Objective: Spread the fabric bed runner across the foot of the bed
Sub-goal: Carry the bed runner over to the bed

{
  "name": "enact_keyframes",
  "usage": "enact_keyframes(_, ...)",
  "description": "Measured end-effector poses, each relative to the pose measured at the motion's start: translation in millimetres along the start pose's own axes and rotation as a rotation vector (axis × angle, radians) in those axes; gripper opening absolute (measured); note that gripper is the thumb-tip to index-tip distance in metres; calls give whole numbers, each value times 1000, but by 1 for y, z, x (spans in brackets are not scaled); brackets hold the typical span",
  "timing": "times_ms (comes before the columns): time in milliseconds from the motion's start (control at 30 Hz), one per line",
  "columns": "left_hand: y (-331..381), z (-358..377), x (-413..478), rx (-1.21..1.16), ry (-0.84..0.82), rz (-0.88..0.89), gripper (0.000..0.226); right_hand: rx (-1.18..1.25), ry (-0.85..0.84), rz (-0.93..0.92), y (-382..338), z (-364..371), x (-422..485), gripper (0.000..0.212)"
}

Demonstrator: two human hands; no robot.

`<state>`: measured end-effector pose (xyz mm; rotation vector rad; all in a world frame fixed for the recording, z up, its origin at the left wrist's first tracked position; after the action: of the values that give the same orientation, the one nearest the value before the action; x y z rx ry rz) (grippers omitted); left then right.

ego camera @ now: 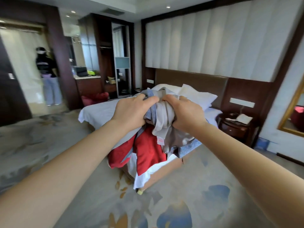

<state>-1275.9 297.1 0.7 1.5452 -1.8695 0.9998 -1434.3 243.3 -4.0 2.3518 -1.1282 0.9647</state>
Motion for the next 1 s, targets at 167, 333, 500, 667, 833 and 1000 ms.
enact_keyframes(167,-54,19,15,120,1,-57,63,94,41,-104,-16,46,61,66)
enact_keyframes(333,-107,42,22,226,-36,-110,65,195,48,-172,-37,92,111,64)
enact_keyframes(500,-169,71,19,281,-100,-162,73,259,11,-232,-70,147,158,70)
enact_keyframes(667,-240,102,12,323,-107,-165,71,270,5,-246,-111,208,203,77)
enact_keyframes(833,-317,139,8,355,-148,-168,70,270,-16,-259,-154,270,253,76)
enact_keyframes(1000,-394,166,16,366,-145,-147,69,307,11,-225,-192,323,306,73)
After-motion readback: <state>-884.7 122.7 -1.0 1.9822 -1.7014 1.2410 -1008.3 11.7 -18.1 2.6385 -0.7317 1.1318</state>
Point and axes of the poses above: each hand's wrist, its own x-axis towards the middle knuckle, its own z-axis out of the palm, y = z × x, the point moved 4 cm from there along x, towards the middle knuckle, and after that the axes turned 11 degrees about y, right-handed, at the moved point
